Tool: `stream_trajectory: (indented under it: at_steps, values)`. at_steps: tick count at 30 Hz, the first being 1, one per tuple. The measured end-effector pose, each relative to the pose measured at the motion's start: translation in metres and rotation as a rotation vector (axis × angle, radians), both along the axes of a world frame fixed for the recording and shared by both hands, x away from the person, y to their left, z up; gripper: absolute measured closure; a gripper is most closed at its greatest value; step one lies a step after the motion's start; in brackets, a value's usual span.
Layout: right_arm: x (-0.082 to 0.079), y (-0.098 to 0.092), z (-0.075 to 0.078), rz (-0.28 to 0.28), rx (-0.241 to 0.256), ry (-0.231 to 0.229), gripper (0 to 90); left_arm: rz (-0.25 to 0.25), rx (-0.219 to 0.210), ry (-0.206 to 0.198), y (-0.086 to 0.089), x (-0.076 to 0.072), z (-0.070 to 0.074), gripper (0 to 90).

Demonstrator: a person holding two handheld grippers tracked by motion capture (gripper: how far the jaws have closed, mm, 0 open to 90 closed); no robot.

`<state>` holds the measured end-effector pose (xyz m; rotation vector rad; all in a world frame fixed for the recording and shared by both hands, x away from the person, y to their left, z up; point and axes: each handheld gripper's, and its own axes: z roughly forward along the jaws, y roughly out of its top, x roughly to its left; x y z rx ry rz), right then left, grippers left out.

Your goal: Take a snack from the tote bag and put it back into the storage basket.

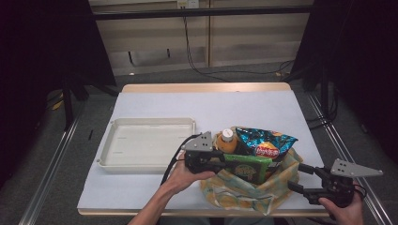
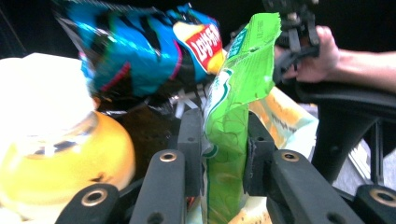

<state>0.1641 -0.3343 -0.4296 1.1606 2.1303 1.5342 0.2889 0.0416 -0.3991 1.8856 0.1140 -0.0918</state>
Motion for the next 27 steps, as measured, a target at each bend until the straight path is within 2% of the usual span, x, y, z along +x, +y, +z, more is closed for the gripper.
stream_trajectory:
  at_steps: [3, 4, 7, 9, 10, 17, 18, 21, 23, 25, 27]
  values:
    - [-0.001, 0.001, 0.001, -0.001, 0.0, -0.015, 14.7, 0.028, -0.021, 0.01, 0.004, 0.001, 0.006, 73.9]
    - [-0.001, 0.001, 0.001, -0.003, 0.001, -0.018, 14.3, 0.028, -0.013, 0.007, 0.006, 0.002, 0.008, 74.0]
    - [-0.002, 0.002, 0.001, -0.009, -0.006, -0.023, 14.0, 0.05, -0.025, 0.003, 0.01, 0.003, 0.014, 74.0]
    - [-0.001, 0.002, 0.001, -0.012, 0.0, -0.024, 12.0, 0.059, -0.033, 0.009, 0.013, 0.005, 0.018, 74.1]
    - [-0.001, 0.002, 0.001, -0.013, 0.001, -0.023, 10.8, 0.06, -0.052, 0.017, 0.015, 0.006, 0.019, 74.1]
    - [0.001, 0.001, -0.002, -0.012, 0.009, -0.015, 6.8, 0.099, -0.081, 0.018, 0.028, 0.009, 0.031, 74.1]
    - [0.0, 0.0, -0.002, -0.015, 0.01, -0.023, 3.4, 0.098, -0.091, 0.021, 0.03, 0.009, 0.032, 74.0]
    - [0.0, -0.001, -0.002, -0.007, 0.012, -0.027, 0.9, 0.115, -0.102, 0.018, 0.036, 0.011, 0.04, 74.0]
    - [0.0, -0.002, -0.002, 0.007, 0.013, -0.037, 0.9, 0.126, -0.113, 0.021, 0.041, 0.011, 0.044, 74.0]
    - [0.0, -0.003, -0.003, 0.01, 0.014, -0.036, 0.9, 0.136, -0.102, 0.013, 0.044, 0.012, 0.048, 73.9]
    - [0.001, -0.003, -0.003, 0.007, 0.018, -0.031, 1.1, 0.139, -0.122, 0.017, 0.048, 0.013, 0.051, 73.9]
